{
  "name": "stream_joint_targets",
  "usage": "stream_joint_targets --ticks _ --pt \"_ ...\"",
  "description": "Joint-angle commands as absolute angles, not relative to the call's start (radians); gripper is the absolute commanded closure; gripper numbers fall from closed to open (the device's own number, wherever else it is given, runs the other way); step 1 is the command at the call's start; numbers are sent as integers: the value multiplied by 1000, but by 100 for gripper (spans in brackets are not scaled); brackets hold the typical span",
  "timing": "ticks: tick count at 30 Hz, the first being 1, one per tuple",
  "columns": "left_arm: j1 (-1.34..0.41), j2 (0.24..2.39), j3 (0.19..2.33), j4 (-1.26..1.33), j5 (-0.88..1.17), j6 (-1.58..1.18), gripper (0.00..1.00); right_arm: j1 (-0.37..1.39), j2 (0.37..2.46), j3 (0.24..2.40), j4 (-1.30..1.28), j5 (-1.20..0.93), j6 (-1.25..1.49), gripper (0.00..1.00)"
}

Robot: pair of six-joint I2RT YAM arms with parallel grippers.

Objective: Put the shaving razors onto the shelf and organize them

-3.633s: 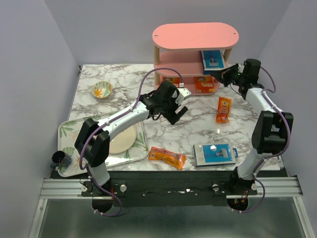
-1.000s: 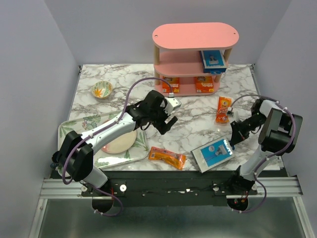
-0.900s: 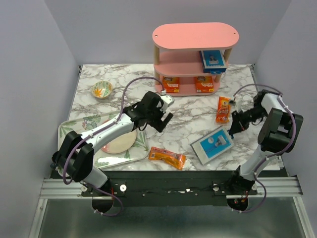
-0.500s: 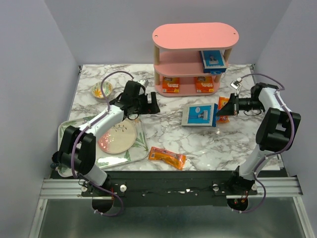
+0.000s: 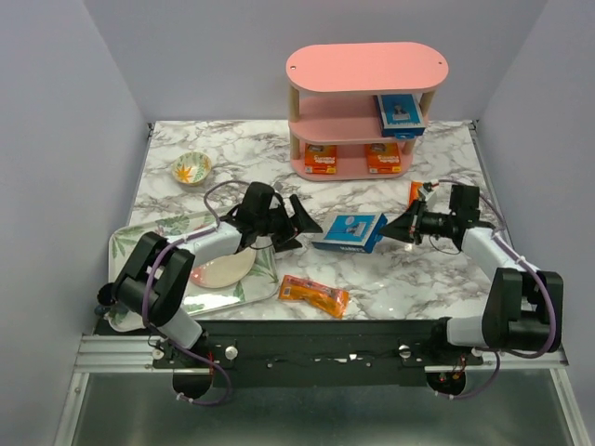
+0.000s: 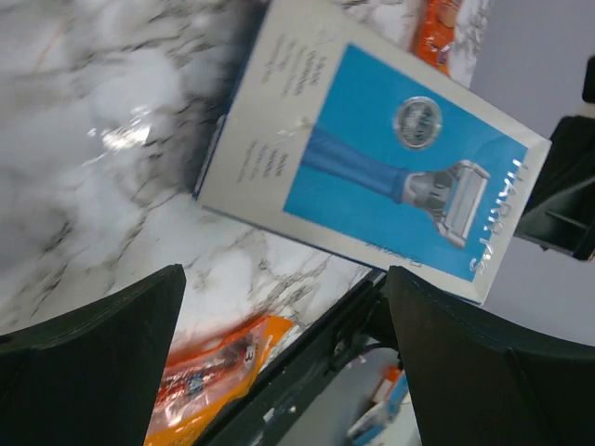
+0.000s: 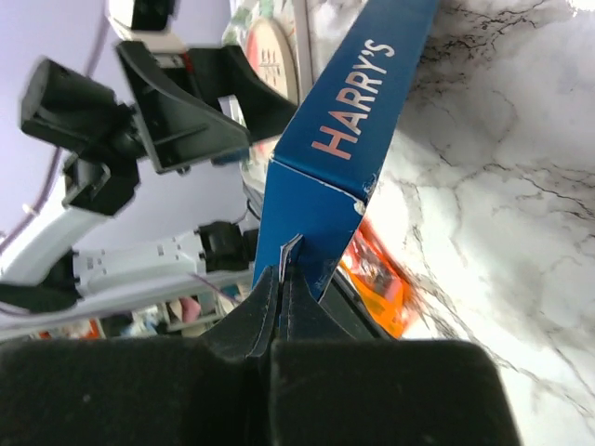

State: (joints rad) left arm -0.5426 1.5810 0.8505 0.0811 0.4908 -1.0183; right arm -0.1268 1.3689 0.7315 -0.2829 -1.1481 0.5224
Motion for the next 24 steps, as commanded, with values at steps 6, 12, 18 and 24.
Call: stream_joint_targets --ticks 6,12,18,24 --pt "-583 1515 762 175 477 -1396 1 -3 1327 555 183 -841 914 97" --pt "-673 1666 860 195 494 -1535 2 23 1330 523 144 -805 954 97" --pt "-721 1727 885 201 485 -1592 2 58 1292 532 97 -772 962 99" --pt "-719 1792 939 279 506 -1600 3 138 1267 514 84 -750 989 98"
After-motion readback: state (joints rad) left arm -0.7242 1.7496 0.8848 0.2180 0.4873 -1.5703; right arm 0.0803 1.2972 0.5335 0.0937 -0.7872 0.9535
